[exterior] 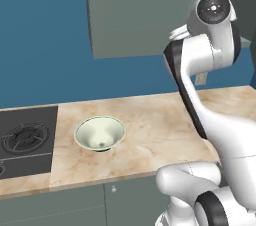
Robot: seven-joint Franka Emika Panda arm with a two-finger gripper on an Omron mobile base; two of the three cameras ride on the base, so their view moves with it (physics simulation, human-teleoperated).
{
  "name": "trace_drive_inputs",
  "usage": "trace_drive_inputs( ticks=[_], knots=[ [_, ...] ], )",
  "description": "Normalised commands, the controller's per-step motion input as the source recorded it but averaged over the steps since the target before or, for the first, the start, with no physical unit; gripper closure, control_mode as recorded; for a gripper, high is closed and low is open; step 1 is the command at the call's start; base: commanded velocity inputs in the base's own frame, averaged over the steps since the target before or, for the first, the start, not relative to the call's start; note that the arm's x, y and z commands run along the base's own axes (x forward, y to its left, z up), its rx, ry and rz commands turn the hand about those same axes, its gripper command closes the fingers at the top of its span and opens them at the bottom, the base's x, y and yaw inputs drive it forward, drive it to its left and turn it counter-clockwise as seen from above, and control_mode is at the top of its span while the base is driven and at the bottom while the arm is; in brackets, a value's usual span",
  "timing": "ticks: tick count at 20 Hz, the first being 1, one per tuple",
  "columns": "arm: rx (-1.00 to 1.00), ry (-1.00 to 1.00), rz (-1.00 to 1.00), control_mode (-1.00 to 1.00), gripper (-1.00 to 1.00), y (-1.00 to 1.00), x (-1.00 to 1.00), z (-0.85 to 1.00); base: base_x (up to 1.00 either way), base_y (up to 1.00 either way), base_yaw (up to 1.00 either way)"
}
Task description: Open the cabinet and move the ladle to the pot. Then close the cabinet.
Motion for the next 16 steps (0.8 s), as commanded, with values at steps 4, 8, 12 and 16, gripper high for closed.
trace_drive_inputs(
  ticks=[4,8,12,16],
  knots=[
    [0.0,0.03,0.11,-1.0,-1.0,0.03,0.34,-0.15,0.0,0.0,0.0],
    [0.0,0.11,0.11,-1.0,-1.0,0.0,0.44,-0.06,0.0,0.0,0.0],
    [0.0,0.13,0.08,-1.0,-1.0,0.0,0.43,0.0,0.0,0.0,0.0],
    [0.0,0.08,0.06,-1.0,-1.0,0.0,0.42,-0.01,0.0,0.0,0.0]
  ],
)
